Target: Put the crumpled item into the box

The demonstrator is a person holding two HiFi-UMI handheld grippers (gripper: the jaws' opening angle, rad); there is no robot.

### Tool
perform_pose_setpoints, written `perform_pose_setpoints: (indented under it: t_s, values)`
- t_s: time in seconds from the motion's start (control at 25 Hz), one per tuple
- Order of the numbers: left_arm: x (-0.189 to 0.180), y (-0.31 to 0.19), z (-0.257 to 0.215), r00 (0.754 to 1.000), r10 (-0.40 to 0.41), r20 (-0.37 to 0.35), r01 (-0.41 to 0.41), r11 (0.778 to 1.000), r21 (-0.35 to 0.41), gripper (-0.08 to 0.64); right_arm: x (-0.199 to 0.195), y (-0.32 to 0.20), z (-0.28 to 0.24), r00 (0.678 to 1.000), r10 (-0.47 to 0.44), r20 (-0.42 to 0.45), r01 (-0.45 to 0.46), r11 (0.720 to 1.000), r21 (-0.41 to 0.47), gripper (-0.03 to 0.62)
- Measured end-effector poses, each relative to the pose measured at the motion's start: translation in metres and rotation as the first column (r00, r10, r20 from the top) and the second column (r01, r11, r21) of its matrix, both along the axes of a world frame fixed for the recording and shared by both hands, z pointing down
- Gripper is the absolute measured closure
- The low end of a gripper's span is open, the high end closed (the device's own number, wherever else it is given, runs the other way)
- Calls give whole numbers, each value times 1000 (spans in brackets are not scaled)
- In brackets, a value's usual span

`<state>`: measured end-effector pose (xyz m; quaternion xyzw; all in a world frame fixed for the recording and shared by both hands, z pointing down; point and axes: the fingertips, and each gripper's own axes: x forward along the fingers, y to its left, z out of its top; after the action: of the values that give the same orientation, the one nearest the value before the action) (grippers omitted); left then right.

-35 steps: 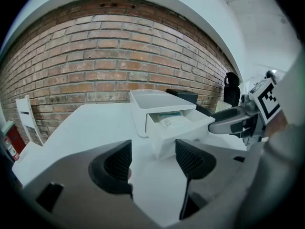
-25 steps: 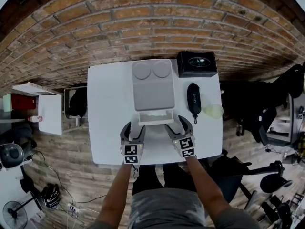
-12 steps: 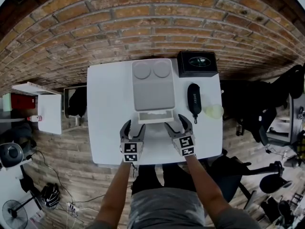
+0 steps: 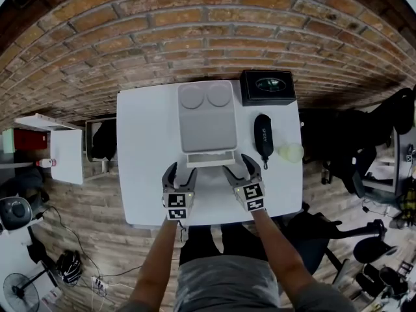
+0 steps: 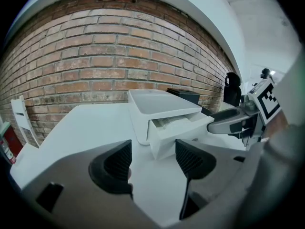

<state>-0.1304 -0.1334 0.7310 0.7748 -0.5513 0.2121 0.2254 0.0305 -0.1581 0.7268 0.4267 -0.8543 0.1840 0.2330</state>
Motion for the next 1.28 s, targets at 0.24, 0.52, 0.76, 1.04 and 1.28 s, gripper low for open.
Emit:
perform_pose_setpoints:
  t_s: [0.24, 0.52, 0.76, 1.04, 1.28]
  values:
    - [-1, -5, 0, 1000, 5, 9, -5, 1000, 0, 284, -1, -4, -1, 1000, 4, 7, -4, 1000, -3, 256]
    - [-3, -11, -1, 1000, 3, 20, -3, 1000, 3, 284, -2, -10, 0, 1000, 1, 2, -1, 1000, 0, 255]
    - [-3, -15, 0, 1000, 4, 20, -4, 1000, 2, 284, -3, -14, 0, 1000, 4, -4, -4, 1000, 0, 255]
    - [-4, -21, 0, 1000, 2, 14, -3, 1000, 2, 284, -3, -20, 0, 1000, 11, -5, -11, 1000, 4, 255]
    - [-6, -25, -1, 1000, 5, 14, -5, 1000, 2, 284, -5, -24, -1, 1000, 15, -4, -15, 1000, 4, 255]
